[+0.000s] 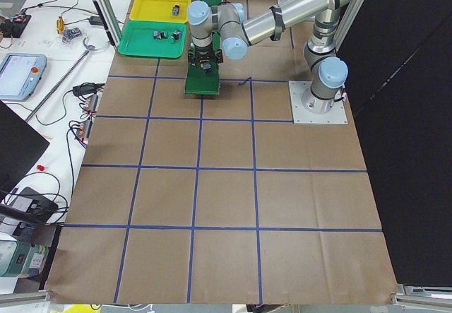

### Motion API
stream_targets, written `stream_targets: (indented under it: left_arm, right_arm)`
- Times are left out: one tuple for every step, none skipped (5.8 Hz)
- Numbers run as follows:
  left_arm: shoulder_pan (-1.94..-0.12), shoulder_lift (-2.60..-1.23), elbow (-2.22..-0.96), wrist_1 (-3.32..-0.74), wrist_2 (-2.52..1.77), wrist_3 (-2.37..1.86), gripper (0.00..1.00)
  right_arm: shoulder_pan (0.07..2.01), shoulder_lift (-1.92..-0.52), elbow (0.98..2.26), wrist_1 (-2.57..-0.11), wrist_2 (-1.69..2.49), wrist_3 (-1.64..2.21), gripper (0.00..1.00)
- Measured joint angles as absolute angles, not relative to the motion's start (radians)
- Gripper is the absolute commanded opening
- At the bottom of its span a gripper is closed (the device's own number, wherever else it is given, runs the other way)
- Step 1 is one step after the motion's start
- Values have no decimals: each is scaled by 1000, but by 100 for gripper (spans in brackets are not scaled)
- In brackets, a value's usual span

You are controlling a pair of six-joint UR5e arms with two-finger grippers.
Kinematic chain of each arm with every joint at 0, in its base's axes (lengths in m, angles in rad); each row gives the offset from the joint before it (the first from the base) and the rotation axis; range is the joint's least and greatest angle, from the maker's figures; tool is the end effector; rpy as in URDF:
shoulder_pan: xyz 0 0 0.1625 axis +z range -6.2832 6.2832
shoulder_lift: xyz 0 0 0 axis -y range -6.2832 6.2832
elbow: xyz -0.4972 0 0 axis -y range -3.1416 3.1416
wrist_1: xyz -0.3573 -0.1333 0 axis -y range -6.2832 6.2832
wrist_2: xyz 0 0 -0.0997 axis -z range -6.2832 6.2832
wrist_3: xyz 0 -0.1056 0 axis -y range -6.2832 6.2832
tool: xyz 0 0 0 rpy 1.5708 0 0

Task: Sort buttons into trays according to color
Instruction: 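Grasp the yellow button off the conveyor with right while left lifts away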

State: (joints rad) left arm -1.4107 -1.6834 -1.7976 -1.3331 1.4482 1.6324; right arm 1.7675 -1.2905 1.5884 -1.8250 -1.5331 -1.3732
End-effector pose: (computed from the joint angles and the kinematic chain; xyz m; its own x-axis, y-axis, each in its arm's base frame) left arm -0.0676 -0.4985 0.4232 -0.0981 0.9907 0.0939 0.9857 0.1097 -0.1277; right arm 0.2468 -0.5362 0.4256 -0.0010 -0.9987 -0.0502 -0.9996 0.0024 -0.0283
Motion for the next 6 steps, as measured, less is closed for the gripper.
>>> stream_targets:
  left_arm:
    - [-1421, -1638, -1745, -1448, 1435, 1581, 98]
    - [-1443, -1617, -1692, -1537, 1434, 1498, 98]
    - [-1461, -1607, -1623, -1637, 1453, 1352, 98]
    - [-1480, -1602, -1548, -1724, 1475, 1130, 98]
    - [-1515, -1599, -1503, -1757, 1484, 898, 98]
    - [-1556, -1597, -1485, -1743, 1489, 661, 98]
  right_arm:
    - [1771, -1289, 1601, -1852, -1531, -1368, 100]
    - [1781, -1289, 1629, -1889, -1529, -1363, 100]
    - [1798, -1287, 1661, -1939, -1528, -1346, 100]
    - [1820, -1280, 1681, -1981, -1527, -1310, 100]
    - [1848, -1263, 1688, -2022, -1528, -1261, 100]
    - [1885, -1236, 1690, -2068, -1528, -1204, 100]
